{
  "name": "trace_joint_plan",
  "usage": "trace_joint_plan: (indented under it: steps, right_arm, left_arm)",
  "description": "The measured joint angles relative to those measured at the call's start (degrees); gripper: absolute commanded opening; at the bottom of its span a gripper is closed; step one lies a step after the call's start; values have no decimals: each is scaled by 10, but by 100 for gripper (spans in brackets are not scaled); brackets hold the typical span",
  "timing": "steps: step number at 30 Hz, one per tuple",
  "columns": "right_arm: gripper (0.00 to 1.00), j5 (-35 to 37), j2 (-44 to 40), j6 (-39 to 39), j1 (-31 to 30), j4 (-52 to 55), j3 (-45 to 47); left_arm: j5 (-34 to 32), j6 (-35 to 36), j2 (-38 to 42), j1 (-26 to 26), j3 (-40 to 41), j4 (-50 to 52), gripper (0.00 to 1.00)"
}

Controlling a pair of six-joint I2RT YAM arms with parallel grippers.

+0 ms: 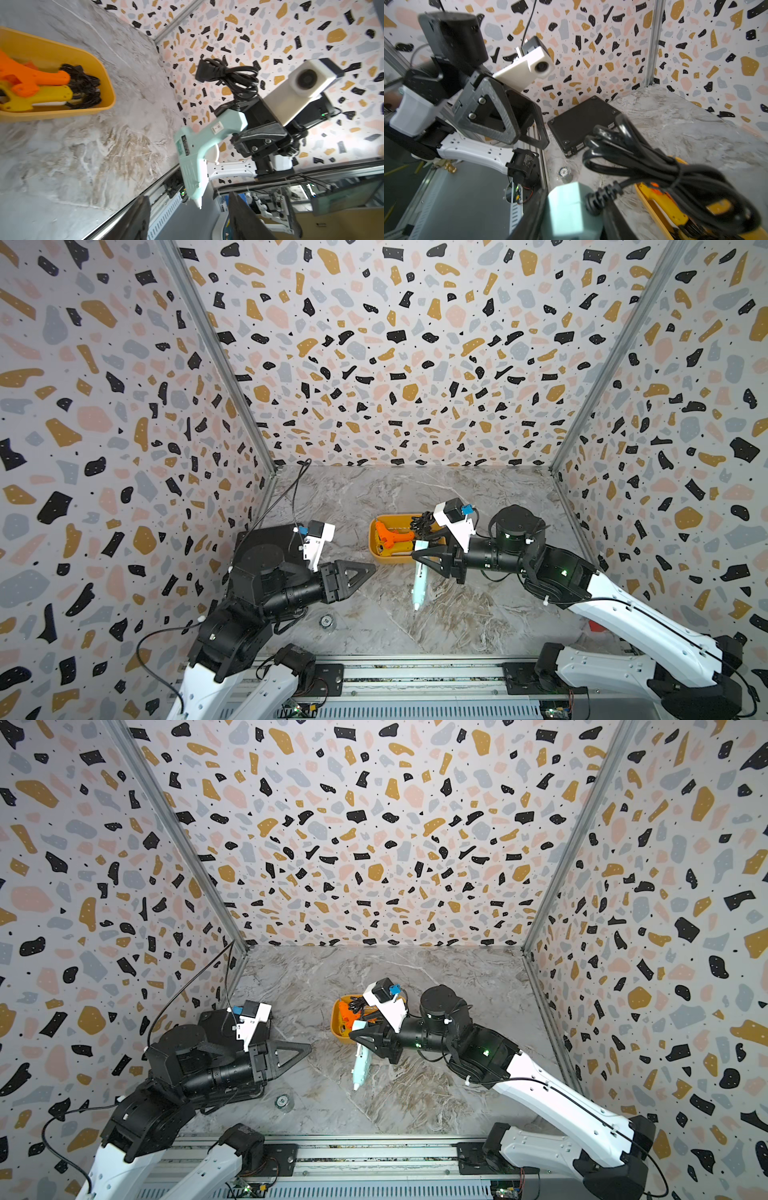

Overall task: Put the hot melt glue gun into the storage box
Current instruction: Pick up the hot melt adhesive gun from the center of the board.

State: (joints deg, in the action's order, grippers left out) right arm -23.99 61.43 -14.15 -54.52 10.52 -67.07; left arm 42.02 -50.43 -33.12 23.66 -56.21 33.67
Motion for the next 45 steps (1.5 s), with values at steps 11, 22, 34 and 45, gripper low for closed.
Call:
trace_joint_plan:
  steps: [11,22,34,45]
  right_arm:
    - [0,-52,32,-140,27,-177,23]
    - [0,-86,83,-193,32,-251,23]
    - [0,-92,130,-239,33,-177,-34]
    - [0,-36,237,-449,101,143,-158]
  left_arm:
    - [107,-43,-7,0,32,-89,64]
    - [131,-14,-14,0,32,-45,70]
    - [95,63,-36,0,17,63,78]
    - [-129,143,-9,-2,-79,213,81]
